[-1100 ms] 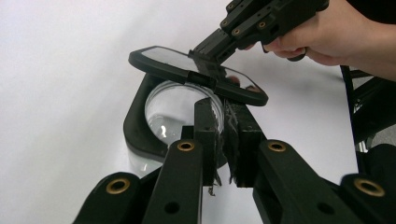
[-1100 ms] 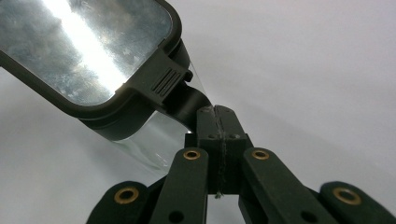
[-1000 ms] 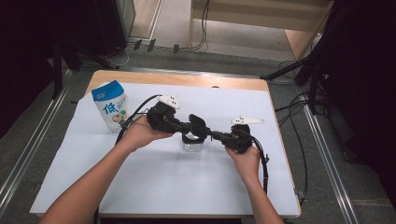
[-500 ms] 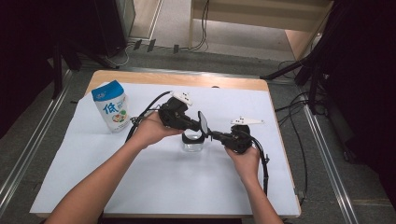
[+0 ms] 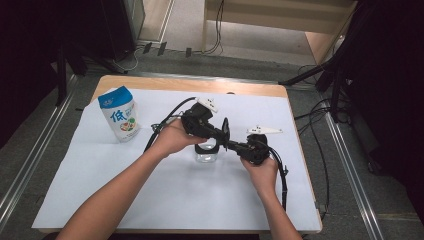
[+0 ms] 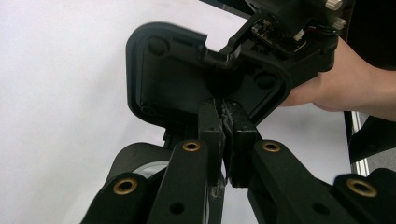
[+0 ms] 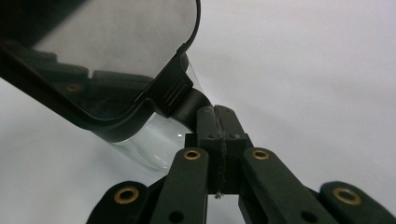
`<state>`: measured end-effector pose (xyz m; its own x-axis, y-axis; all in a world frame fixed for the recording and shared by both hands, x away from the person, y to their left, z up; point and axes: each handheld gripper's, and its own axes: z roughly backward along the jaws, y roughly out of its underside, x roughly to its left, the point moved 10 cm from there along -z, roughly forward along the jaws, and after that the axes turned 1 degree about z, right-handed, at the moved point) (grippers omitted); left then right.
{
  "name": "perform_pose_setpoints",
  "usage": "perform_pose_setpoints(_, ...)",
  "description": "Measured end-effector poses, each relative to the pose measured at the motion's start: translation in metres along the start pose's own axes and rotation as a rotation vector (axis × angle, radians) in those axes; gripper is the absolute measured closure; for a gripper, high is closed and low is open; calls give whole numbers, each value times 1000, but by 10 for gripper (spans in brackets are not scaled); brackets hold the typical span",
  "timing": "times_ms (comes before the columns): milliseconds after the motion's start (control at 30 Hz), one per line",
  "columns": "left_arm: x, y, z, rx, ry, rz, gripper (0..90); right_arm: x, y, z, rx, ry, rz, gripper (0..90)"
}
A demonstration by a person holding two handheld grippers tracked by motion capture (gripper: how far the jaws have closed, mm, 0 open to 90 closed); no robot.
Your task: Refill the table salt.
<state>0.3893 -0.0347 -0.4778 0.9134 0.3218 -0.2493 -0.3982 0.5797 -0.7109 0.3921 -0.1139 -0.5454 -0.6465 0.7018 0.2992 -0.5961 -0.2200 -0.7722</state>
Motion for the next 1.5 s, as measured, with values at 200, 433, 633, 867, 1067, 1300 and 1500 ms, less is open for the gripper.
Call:
perform_pose_setpoints(200, 1, 1, -5, 1, 8, -1, 878, 0, 0, 0, -1, 10, 7, 900)
perform_pose_setpoints(433, 2, 1, -7, -3, 17, 9, 868, 0, 0, 0, -3, 11, 1, 900)
perform_pose_setpoints(633, 2, 8, 1, 8, 33, 35, 736, 1, 0, 2, -2, 4, 9, 900)
perform_pose_setpoints(867, 5, 20, 17, -11, 26, 60, 575, -1, 2, 10, -6, 13, 15, 821)
perform_pose_setpoints(1067, 11, 33, 28, -35, 8, 91, 457, -4, 7, 18, -9, 20, 9, 719)
perform_pose_setpoints(1300, 14, 48, 39, -41, -17, 95, 434, -3, 11, 22, -8, 30, 32, 616)
perform_pose_setpoints(1500, 13, 65, 49, -32, -29, 114, 433, 0, 16, 25, -10, 27, 53, 589)
